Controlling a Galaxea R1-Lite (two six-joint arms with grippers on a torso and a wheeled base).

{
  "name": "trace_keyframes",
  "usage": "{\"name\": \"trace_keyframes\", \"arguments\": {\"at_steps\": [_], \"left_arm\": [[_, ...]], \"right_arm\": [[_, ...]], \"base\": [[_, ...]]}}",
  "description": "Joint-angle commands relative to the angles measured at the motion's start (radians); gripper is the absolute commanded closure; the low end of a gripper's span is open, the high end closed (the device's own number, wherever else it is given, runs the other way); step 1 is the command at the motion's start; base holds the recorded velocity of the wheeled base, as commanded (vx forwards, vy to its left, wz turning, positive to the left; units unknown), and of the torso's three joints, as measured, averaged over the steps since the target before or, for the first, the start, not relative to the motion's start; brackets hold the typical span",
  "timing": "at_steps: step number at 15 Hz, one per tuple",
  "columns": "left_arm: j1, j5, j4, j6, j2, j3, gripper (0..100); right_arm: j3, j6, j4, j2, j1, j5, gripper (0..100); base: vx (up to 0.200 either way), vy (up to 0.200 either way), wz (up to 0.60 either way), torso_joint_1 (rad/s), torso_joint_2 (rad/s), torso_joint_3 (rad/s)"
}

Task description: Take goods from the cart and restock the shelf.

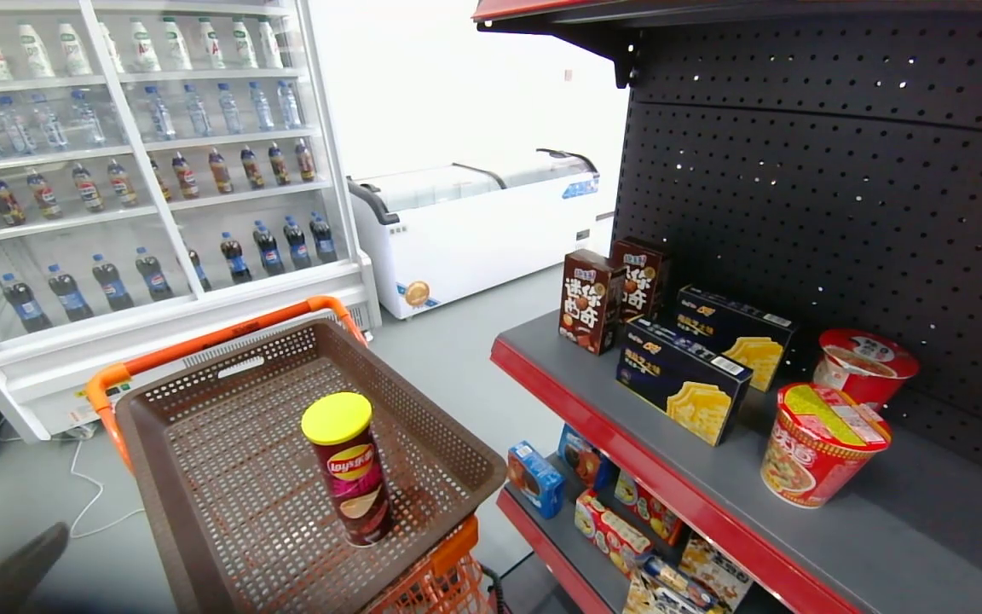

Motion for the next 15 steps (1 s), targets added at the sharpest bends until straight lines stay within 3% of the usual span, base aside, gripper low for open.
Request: {"name": "trace_keyframes", "arguments": {"at_steps": [1,2,4,6,12,15], "left_arm": [[-0.013,-0.034,-0.122,-0.010,0.207,0.088,0],[-0.029,-0.043,-0.174,-0.020,0.278,0.128,0],[-0.035,-0.044,-0.186,-0.067,0.364,0.137,0],[-0.035,-0.044,-0.258,-0.082,0.471,0.132,0],[-0.035,-0.046,-0.689,-0.084,0.881,0.122,0],[-0.035,-0.095,-0.824,-0.084,1.037,0.114,0]], "right_arm": [[0.000,0.000,0.000,0.000,0.000,0.000,0],[0.000,0.000,0.000,0.000,0.000,0.000,0],[0.000,0.000,0.000,0.000,0.000,0.000,0],[0.000,0.000,-0.001,0.000,0.000,0.000,0],[0.000,0.000,0.000,0.000,0.000,0.000,0],[0.000,0.000,0.000,0.000,0.000,0.000,0]], "base": [[0.000,0.000,0.00,0.000,0.00,0.000],[0.000,0.000,0.00,0.000,0.00,0.000],[0.000,0.000,0.00,0.000,0.00,0.000],[0.000,0.000,0.00,0.000,0.00,0.000],[0.000,0.000,0.00,0.000,0.00,0.000],[0.000,0.000,0.00,0.000,0.00,0.000]]}}
